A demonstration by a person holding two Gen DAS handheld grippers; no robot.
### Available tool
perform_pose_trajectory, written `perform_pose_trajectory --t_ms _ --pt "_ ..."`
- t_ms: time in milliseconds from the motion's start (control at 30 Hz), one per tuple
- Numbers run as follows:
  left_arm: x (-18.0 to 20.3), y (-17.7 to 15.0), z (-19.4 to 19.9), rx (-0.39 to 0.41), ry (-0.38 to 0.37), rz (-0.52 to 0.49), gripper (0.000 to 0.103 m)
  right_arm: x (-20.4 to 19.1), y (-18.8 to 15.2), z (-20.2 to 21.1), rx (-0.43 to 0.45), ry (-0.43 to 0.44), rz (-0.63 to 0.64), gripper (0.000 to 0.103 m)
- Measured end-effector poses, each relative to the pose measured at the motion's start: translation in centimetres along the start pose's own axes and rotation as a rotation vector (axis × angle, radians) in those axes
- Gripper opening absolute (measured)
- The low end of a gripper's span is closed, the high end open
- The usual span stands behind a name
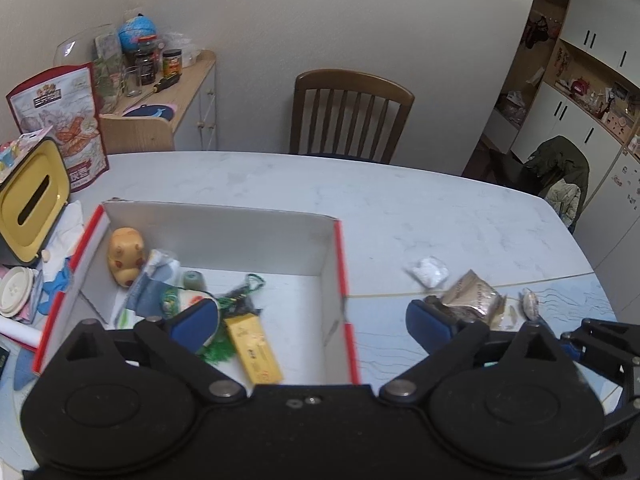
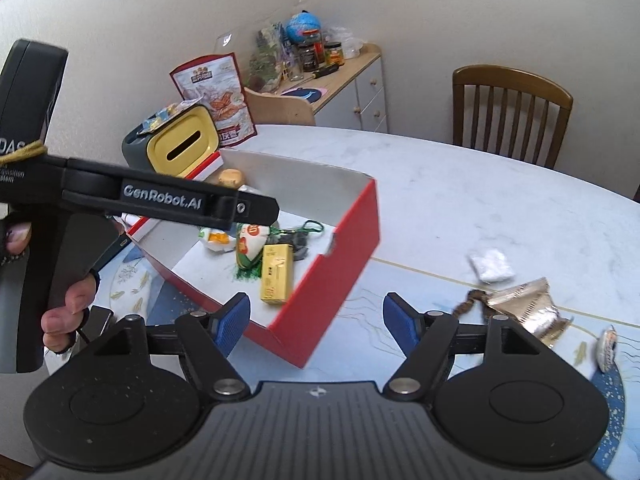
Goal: Organize objects
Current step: 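Move both grippers back from the box to the remaining items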
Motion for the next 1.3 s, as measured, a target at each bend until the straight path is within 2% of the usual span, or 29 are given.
perform_pose_trajectory --t_ms 300,700,833,967,1300 --pt "5.3 -1.4 -0.8 -0.014 -0.047 -0.055 0.102 4.9 -2.4 3.1 0.045 0.000 -0.042 0.083" --pt "11.0 -3.7 -3.4 -0.032 -0.085 -0.090 0.103 12.3 -7.3 5.9 0.074 -0.094 -0.093 0.089" --pt "12.8 -4.8 -5.0 -0.074 -0.118 -0.090 0.103 14.1 -8.7 5.8 0.057 -0.142 -0.047 0.090" --pt "14.5 -5.7 -6.6 -0.077 -0.127 -0.090 0.103 16.9 -9.6 5.5 0.040 -0.188 -0.054 0.090" --pt "18.1 -7.9 -11.0 -0.104 -0.080 -0.133 0.103 23.9 -10.4 3.8 0.007 -0.261 -0.130 0.090"
Point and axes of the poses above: each gripper's, at about its wrist camera, not at the fingertips, and z roughly against the way its jaws point, x to its right, y to its top, the point moved 2 cm from there along -z, roughly the way its jaws point, and after that the axes turned 2 degrees about -y, right-handed, at the moved point
